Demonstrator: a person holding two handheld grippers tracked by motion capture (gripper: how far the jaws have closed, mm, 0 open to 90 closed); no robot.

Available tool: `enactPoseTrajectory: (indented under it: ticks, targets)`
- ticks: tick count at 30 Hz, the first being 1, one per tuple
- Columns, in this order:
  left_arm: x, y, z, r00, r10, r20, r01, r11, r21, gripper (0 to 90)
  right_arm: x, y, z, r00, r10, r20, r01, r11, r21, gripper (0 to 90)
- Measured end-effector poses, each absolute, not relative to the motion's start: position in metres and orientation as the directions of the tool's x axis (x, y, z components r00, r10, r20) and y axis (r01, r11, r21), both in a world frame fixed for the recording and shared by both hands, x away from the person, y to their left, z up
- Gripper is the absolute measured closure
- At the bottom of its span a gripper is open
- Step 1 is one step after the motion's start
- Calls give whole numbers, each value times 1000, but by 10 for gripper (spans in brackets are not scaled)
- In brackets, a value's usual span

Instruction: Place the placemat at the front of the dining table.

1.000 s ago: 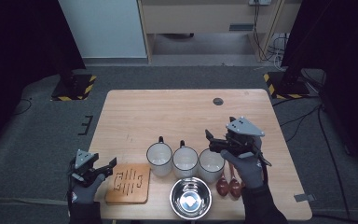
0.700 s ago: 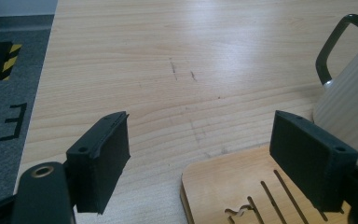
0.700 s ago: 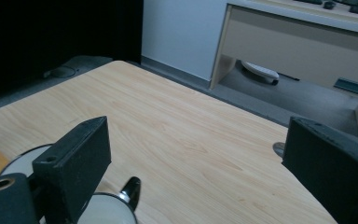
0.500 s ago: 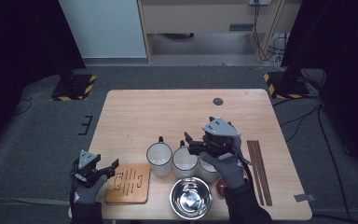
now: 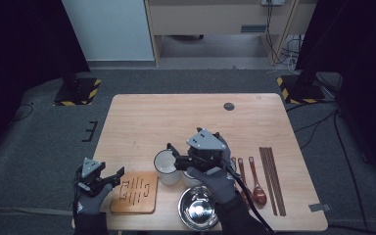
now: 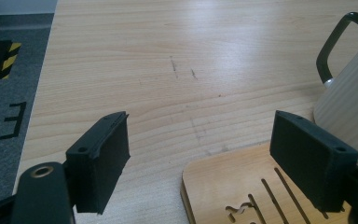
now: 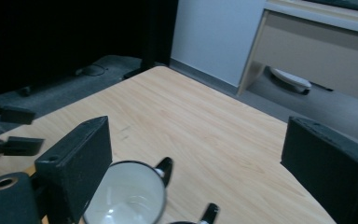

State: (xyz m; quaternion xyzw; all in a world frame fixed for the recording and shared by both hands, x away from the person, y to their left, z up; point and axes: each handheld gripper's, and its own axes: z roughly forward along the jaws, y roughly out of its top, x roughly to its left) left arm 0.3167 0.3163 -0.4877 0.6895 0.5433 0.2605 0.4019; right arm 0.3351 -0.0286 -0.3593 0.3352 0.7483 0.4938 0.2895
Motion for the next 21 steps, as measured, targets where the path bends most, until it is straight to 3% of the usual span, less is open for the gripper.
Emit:
enactPoseTrajectory:
  ticks: [21]
  targets:
    - [313, 321, -487, 270, 959, -91, 535, -71, 842, 184, 312, 46, -393, -694, 718, -50, 255, 310, 916, 69]
